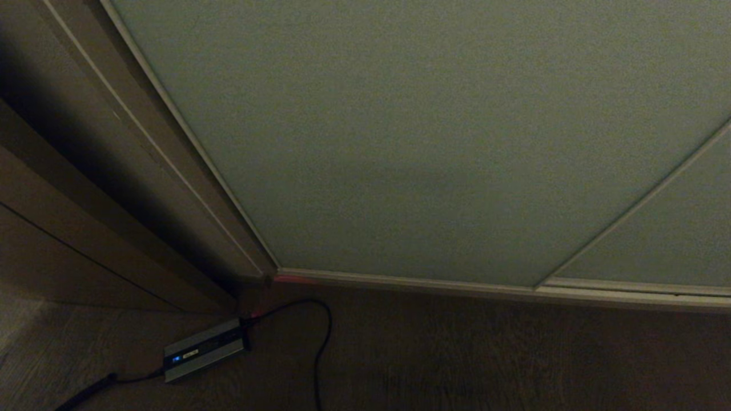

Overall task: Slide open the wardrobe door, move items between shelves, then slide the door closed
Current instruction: Open the door

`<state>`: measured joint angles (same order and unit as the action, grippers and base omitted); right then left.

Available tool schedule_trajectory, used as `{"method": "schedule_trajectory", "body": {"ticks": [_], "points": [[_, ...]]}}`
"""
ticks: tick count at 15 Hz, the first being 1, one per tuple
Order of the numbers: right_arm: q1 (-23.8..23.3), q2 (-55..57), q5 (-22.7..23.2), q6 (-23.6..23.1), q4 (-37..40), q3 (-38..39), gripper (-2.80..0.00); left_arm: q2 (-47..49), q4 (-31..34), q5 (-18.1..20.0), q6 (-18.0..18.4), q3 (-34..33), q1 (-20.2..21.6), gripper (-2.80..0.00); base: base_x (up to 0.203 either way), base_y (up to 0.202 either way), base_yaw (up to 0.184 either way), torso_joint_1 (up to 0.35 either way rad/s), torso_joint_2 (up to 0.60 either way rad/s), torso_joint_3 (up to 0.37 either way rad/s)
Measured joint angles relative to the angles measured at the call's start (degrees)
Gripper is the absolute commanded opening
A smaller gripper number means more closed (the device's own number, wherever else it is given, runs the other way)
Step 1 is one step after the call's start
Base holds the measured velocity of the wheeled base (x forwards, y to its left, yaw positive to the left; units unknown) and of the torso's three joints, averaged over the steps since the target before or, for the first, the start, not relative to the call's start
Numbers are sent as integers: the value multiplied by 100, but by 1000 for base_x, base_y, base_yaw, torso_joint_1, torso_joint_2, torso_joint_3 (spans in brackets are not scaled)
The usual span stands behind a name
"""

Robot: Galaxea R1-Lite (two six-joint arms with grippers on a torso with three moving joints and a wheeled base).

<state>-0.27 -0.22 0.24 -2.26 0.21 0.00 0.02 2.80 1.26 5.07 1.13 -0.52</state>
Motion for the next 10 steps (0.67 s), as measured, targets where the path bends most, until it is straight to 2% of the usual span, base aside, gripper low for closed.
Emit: {"method": "schedule_trajectory", "body": {"ticks": [2,6,8,10], "points": [[2,0,0,0,-2,0,-280,0,-78,-7,107,144,4,-280,0,0,0,0,0,0],[0,1,0,0,0,0,-280,199,-385,-77,294,1671,9,-280,0,0,0,0,0,0],[0,1,-2,0,0,0,-280,753,-800,-244,317,2382,19,-280,0,0,0,0,0,0],[0,1,0,2,0,0,-280,1663,-1503,-462,220,3191,102,-280,0,0,0,0,0,0]]}}
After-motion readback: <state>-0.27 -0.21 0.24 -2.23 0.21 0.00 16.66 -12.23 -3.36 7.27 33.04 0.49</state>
